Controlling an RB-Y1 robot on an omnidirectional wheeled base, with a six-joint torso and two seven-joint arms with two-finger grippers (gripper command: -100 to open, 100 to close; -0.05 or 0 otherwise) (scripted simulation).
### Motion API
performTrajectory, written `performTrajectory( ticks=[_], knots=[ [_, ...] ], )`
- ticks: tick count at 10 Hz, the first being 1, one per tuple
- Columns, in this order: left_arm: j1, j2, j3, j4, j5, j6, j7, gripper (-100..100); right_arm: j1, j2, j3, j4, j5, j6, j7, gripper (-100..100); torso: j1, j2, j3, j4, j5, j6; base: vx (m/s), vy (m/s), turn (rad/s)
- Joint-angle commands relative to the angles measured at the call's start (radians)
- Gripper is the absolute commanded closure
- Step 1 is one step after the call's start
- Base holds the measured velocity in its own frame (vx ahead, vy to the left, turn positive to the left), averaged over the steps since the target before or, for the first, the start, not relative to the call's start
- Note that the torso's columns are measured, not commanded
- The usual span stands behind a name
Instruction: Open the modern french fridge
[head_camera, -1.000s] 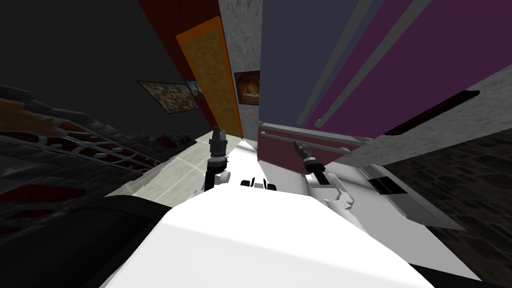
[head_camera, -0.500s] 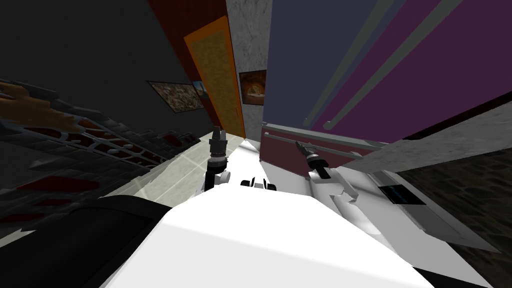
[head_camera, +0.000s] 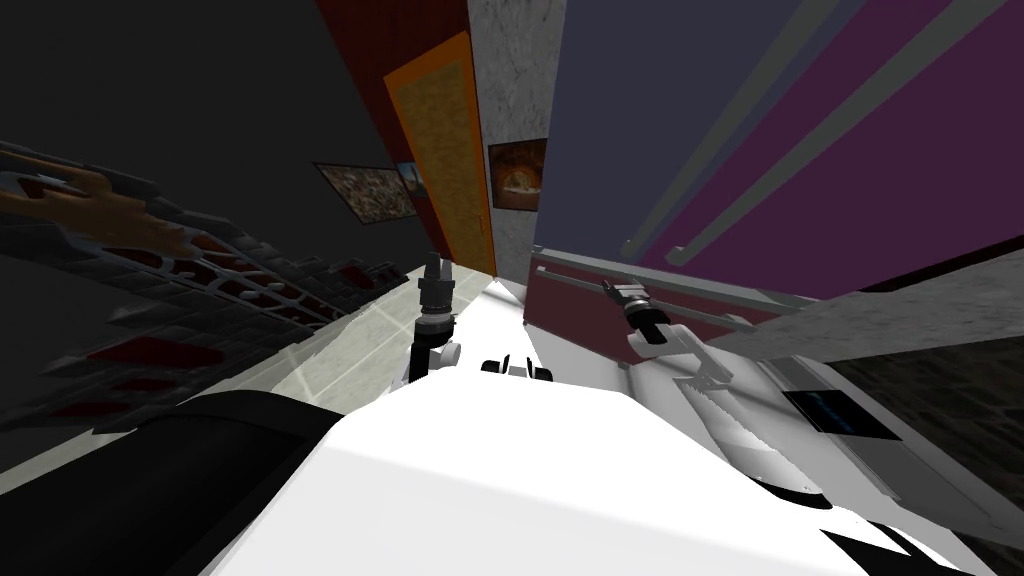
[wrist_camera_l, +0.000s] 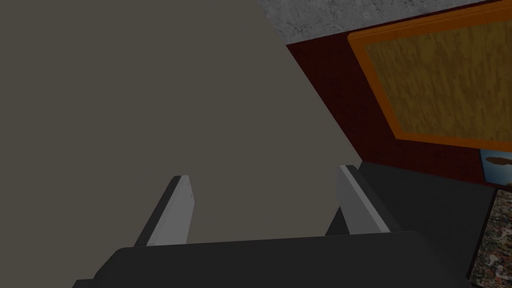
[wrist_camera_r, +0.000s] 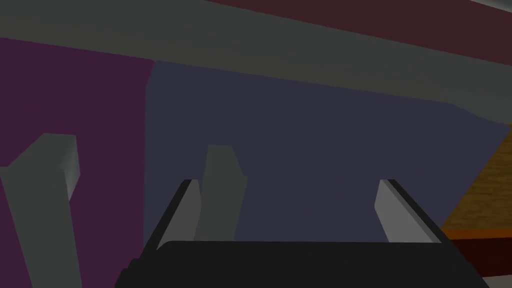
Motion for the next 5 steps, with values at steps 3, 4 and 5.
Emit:
performTrajectory(
  ticks=[3,4,5],
  knots=[
    [0.0,0.0,0.0,0.0,0.0,0.0,0.0,0,-0.052,-0.095,-0.009,0.063,0.021,0.068,0.072,-100,0.001,-0.001,0.0,0.0,0.0,0.0,0.024,0.025,0.065],
    [0.0,0.0,0.0,0.0,0.0,0.0,0.0,0,-0.067,-0.118,-0.011,0.077,0.028,0.09,0.093,-100,0.001,-0.001,-0.001,0.0,0.0,-0.001,0.029,0.027,0.085],
    [0.0,0.0,0.0,0.0,0.0,0.0,0.0,0,-0.08,-0.141,-0.012,0.09,0.034,0.11,0.112,-100,0.001,-0.002,-0.001,0.0,0.0,-0.001,0.03,0.033,0.093]
  ],
)
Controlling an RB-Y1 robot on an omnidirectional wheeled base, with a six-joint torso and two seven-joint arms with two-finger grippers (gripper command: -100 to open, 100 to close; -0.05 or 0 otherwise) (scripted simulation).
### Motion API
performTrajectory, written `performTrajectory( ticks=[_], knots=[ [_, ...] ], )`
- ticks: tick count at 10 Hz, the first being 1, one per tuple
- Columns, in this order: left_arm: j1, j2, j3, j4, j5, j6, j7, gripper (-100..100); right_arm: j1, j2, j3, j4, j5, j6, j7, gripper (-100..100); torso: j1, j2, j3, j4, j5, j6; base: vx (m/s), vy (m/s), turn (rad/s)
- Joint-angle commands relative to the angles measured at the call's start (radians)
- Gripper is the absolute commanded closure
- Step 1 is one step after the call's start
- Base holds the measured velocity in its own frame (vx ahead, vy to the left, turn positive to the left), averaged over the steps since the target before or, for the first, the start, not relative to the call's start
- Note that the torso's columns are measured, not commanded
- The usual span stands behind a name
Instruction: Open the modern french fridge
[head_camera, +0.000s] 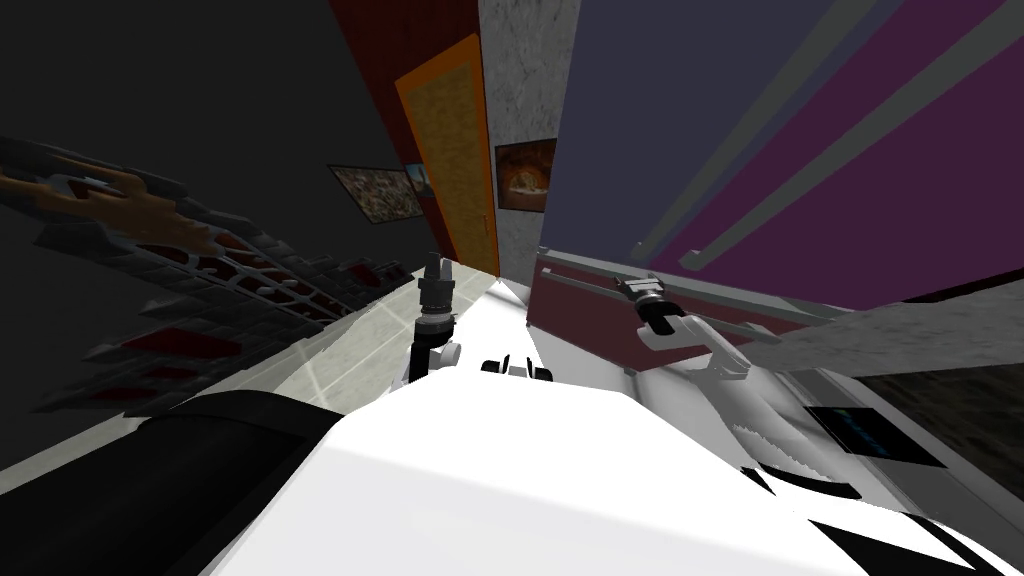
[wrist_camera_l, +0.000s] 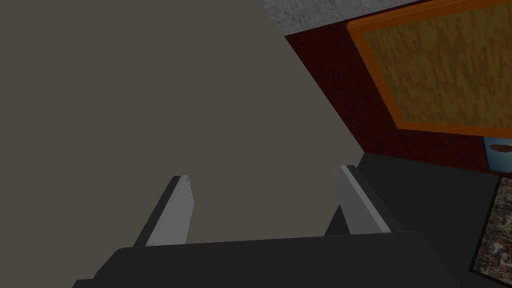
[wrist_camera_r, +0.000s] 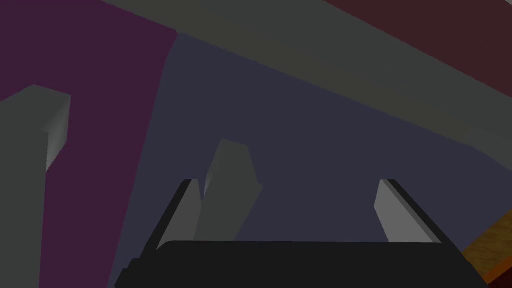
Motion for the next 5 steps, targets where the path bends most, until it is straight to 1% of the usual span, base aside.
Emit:
performTrajectory(
  ticks=[1,3,4,5],
  knots=[
    [0.0,0.0,0.0,0.0,0.0,0.0,0.0,0,-0.033,-0.066,-0.006,0.031,0.009,0.058,0.05,-100,0.0,0.0,0.0,0.0,0.0,0.0,0.032,0.03,0.064],
    [0.0,0.0,0.0,0.0,0.0,0.0,0.0,0,-0.053,-0.1,-0.008,0.05,0.019,0.089,0.08,-100,-0.001,0.001,0.001,0.0,0.0,0.0,0.03,0.024,0.055],
    [0.0,0.0,0.0,0.0,0.0,0.0,0.0,0,-0.068,-0.124,-0.01,0.064,0.026,0.111,0.102,-100,-0.001,0.001,0.001,0.0,0.0,0.0,0.029,0.031,0.092],
    [0.0,0.0,0.0,0.0,0.0,0.0,0.0,0,-0.073,-0.133,-0.01,0.068,0.028,0.119,0.109,-100,0.0,0.001,0.0,0.0,0.0,0.0,0.026,0.024,0.049]
  ],
)
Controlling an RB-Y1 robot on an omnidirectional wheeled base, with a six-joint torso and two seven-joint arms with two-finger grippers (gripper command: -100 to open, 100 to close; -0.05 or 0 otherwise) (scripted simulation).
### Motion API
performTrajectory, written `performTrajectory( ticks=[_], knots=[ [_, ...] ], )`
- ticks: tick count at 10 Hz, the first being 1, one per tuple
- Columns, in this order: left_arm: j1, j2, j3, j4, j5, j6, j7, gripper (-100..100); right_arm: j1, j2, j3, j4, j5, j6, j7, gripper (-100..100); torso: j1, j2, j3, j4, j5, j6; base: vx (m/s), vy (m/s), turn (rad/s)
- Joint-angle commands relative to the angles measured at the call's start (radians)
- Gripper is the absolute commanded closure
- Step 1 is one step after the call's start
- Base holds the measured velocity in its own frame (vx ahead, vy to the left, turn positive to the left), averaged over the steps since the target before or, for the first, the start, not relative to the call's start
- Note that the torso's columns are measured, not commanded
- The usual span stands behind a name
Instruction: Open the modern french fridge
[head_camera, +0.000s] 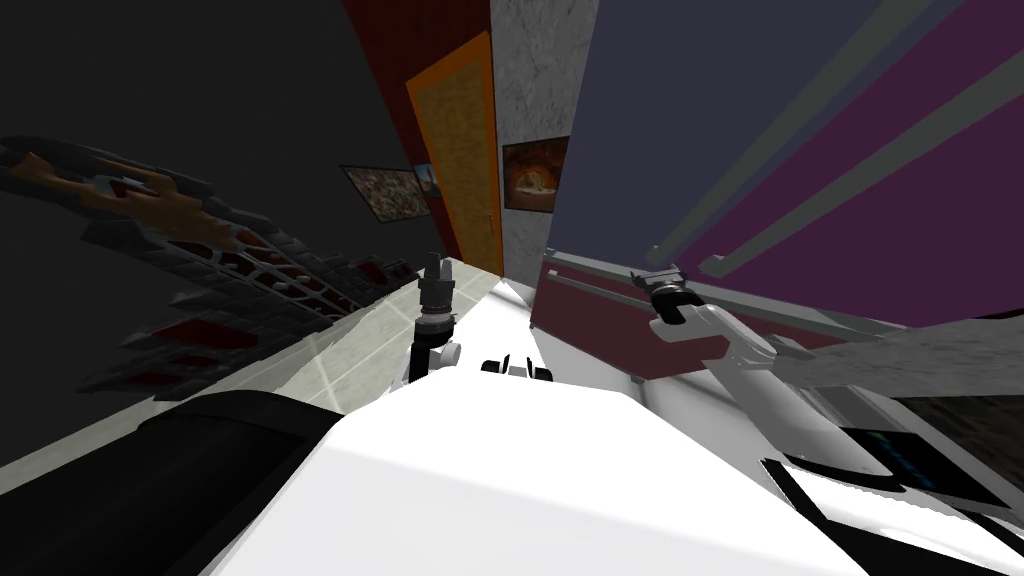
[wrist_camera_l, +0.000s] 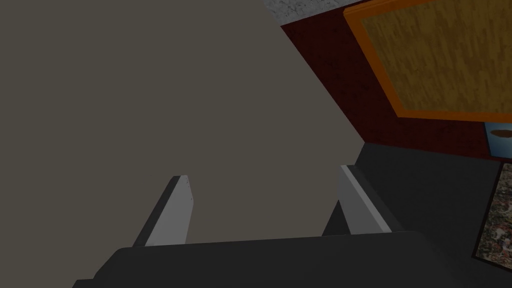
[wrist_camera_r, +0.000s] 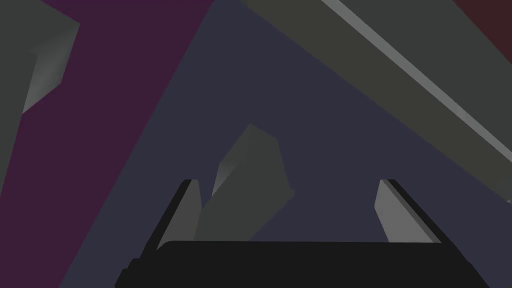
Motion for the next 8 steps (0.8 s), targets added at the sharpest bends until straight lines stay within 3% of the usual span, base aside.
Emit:
performTrajectory(
  ticks=[1,2,3,5,8],
  knots=[
    [0.0,0.0,0.0,0.0,0.0,0.0,0.0,0,-0.001,-0.018,-0.007,0.005,0.003,0.012,0.013,-100,-0.001,0.0,0.0,0.0,0.0,0.001,0.011,0.008,0.003],
    [0.0,0.0,0.0,0.0,0.0,0.0,0.0,0,-0.001,-0.02,-0.008,0.006,0.003,0.014,0.015,-100,-0.001,0.001,0.001,0.0,-0.001,0.0,0.0,0.0,0.0],
    [0.0,0.0,0.0,0.0,0.0,0.0,0.0,0,-0.001,-0.02,-0.007,0.006,0.003,0.014,0.014,100,-0.001,0.001,0.001,0.0,-0.001,0.0,0.0,0.0,0.0],
    [0.0,0.0,0.0,0.0,0.0,0.0,0.0,0,-0.002,-0.015,-0.025,0.02,0.015,0.049,0.015,100,0.004,0.0,0.0,0.0,0.001,0.0,0.014,0.17,-0.092],
    [0.0,-0.001,-0.001,0.0,0.0,0.0,0.0,0,-0.002,-0.008,-0.051,0.042,0.034,0.101,0.015,100,0.005,0.001,0.0,0.0,0.002,0.0,0.0,0.343,-0.111]
  ],
)
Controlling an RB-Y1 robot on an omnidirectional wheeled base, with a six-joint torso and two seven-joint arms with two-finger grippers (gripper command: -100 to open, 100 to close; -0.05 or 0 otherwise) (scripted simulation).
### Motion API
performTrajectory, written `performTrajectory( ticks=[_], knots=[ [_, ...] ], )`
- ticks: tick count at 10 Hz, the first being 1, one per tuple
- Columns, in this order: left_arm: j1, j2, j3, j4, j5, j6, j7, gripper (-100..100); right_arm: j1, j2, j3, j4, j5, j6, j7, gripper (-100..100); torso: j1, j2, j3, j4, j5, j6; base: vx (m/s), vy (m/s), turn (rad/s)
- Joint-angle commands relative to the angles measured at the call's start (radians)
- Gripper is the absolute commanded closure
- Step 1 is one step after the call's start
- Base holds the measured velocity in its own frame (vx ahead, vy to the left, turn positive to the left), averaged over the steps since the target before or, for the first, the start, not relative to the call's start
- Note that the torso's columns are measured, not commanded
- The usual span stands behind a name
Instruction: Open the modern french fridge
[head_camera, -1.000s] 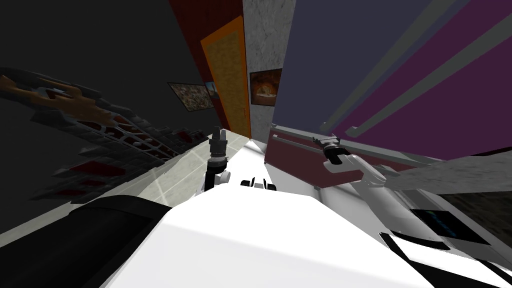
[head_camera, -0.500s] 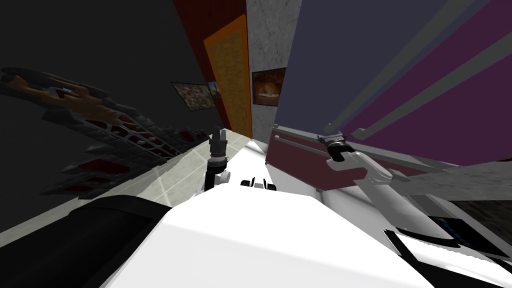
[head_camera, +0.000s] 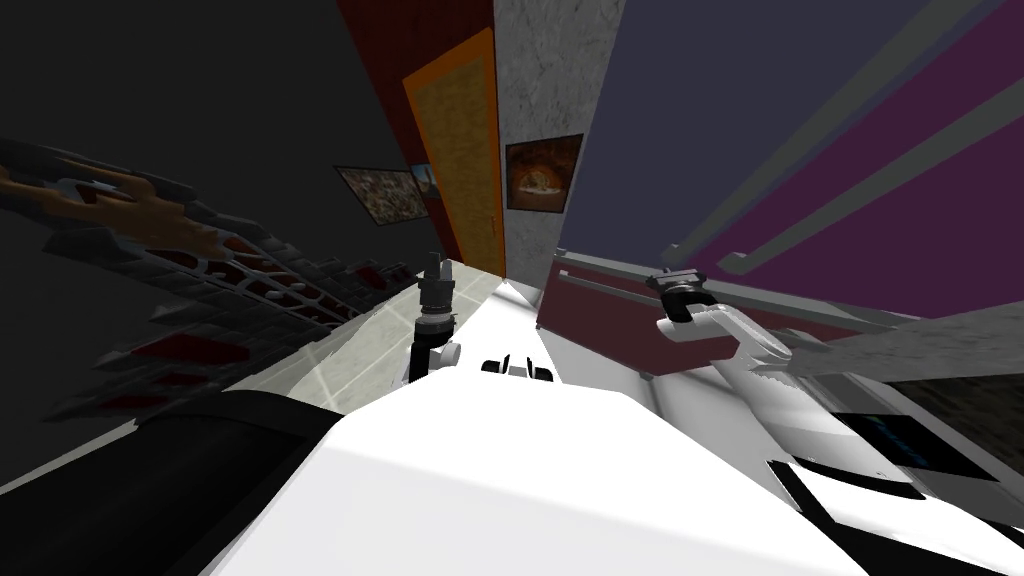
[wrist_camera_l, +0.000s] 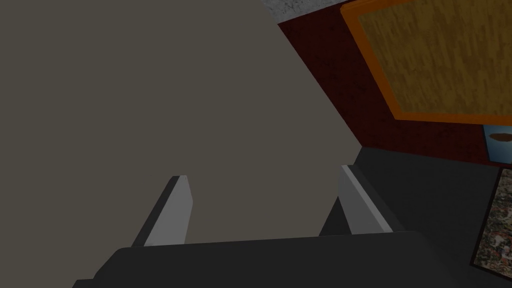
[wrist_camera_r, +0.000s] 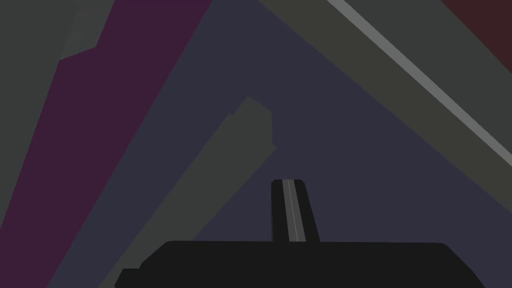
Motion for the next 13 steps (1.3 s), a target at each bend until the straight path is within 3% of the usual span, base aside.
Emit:
performTrajectory(
  ticks=[1,5,6,7,9,13],
  knots=[
    [0.0,0.0,0.0,0.0,0.0,0.0,0.0,0,-0.009,0.005,-0.02,0.028,0.015,0.045,0.0,100,-0.004,0.0,0.0,0.0,-0.002,0.0,-0.074,0.33,-0.106],
    [0.0,0.0,0.0,0.0,0.0,0.0,0.0,0,-0.01,0.014,-0.055,0.057,0.04,0.115,0.001,100,-0.008,-0.003,-0.002,-0.001,-0.003,0.0,-0.024,0.3,-0.107],
    [0.0,0.0,0.0,0.0,0.0,0.0,0.0,0,-0.016,0.013,-0.046,0.059,0.037,0.101,0.001,100,-0.005,-0.002,-0.001,-0.001,-0.002,0.0,-0.014,0.153,-0.03],
    [0.0,0.0,0.0,0.0,0.0,0.0,0.0,0,-0.019,-0.001,-0.036,0.049,0.022,0.091,0.003,-100,-0.012,-0.002,-0.001,0.0,-0.003,0.0,-0.001,-0.09,0.095],
    [0.0,0.001,0.001,0.0,0.0,0.0,0.0,0,-0.02,-0.01,-0.029,0.042,0.012,0.082,0.004,-100,-0.022,-0.003,-0.002,-0.001,-0.008,0.001,0.031,-0.209,0.07],
    [0.0,0.001,0.001,0.0,0.0,0.0,0.0,0,-0.024,-0.043,-0.005,0.017,-0.025,0.052,0.007,-100,-0.002,0.0,0.0,0.0,-0.001,0.0,0.012,-0.217,0.08]
  ],
)
